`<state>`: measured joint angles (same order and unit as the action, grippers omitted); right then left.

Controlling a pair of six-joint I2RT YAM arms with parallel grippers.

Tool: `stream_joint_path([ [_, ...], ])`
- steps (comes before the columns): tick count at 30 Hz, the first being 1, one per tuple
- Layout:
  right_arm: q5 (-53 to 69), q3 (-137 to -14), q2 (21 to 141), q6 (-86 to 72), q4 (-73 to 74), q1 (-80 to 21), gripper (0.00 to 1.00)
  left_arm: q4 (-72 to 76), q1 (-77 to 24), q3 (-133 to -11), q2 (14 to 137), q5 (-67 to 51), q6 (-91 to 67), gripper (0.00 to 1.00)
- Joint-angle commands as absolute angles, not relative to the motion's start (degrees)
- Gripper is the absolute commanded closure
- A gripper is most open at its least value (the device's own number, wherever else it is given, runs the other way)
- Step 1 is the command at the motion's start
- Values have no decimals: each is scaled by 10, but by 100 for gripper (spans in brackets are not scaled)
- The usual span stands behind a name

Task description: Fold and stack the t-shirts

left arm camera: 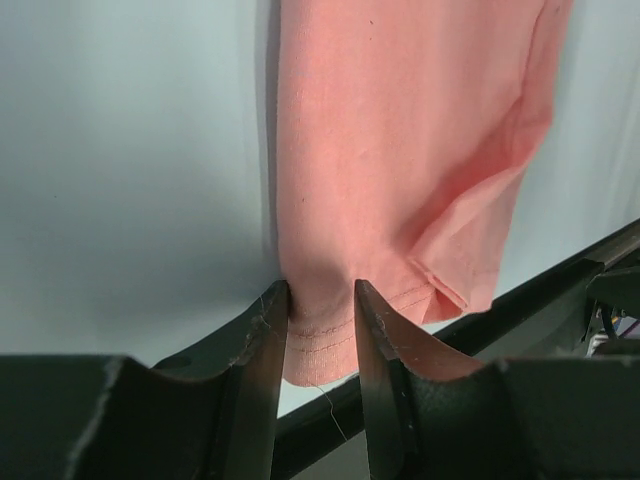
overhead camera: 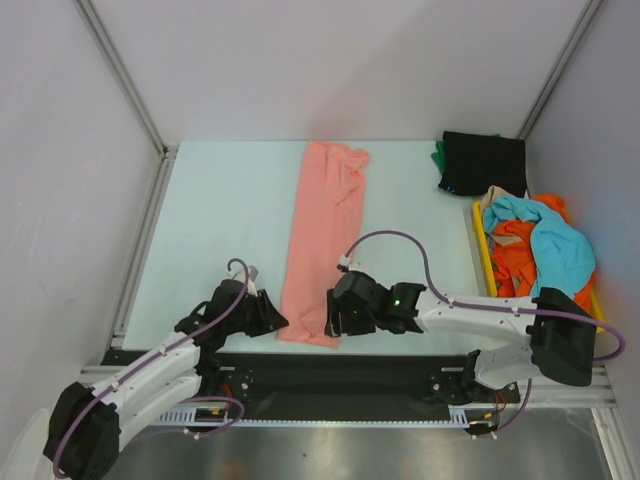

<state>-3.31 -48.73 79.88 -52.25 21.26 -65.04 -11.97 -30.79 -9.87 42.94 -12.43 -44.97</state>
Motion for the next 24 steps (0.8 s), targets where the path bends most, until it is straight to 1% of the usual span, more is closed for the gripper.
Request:
stream_joint_path([
  [1, -119, -469, 760, -537, 374, -675, 34, -135, -314, -113, 434, -122, -450, 61],
  [2, -121, -458, 752, -546, 372, -676, 4, -137, -318, -113, 435, -121, -451, 61],
  [3, -124, -445, 743, -551, 369, -675, 1, -139, -323, -113, 433, -117, -451, 60],
  [4, -125, -433, 727, -561, 354, -673, 1, -141, -327, -113, 432, -107, -453, 60],
  [7, -102, -375, 709, -568, 280, -660, 5, -147, -338, -113, 432, -99, -454, 59],
  [8, -76, -342, 701, -569, 255, -647, 10, -146, -340, -113, 432, -104, -454, 59],
  [9, -63, -329, 699, -570, 207, -640, 12, -147, -342, -114, 432, -104, -455, 59],
  [11, -43, -306, 701, -570, 163, -634, 15, -152, -349, -115, 429, -102, -458, 59],
  [14, -29, -283, 711, -563, 91, -629, 17, -156, -357, -111, 421, -98, -466, 57],
  [16, -12, -259, 720, -562, 17, -630, 17, -156, -359, -105, 417, -99, -472, 54],
  [18, 14, -245, 736, -572, -45, -627, 23, -156, -361, -99, 412, -100, -475, 54],
  [20, 21, -239, 752, -577, -68, -628, 28, -155, -364, -95, 410, -101, -478, 54],
  [22, 30, -236, 779, -578, -102, -630, 31, -149, -367, -90, 403, -104, -483, 54],
  [23, 33, -236, 789, -580, -112, -631, 35, -141, -369, -84, 403, -105, -485, 54],
  [24, 36, -236, 797, -582, -130, -632, 38, -135, -372, -81, 401, -107, -489, 58],
])
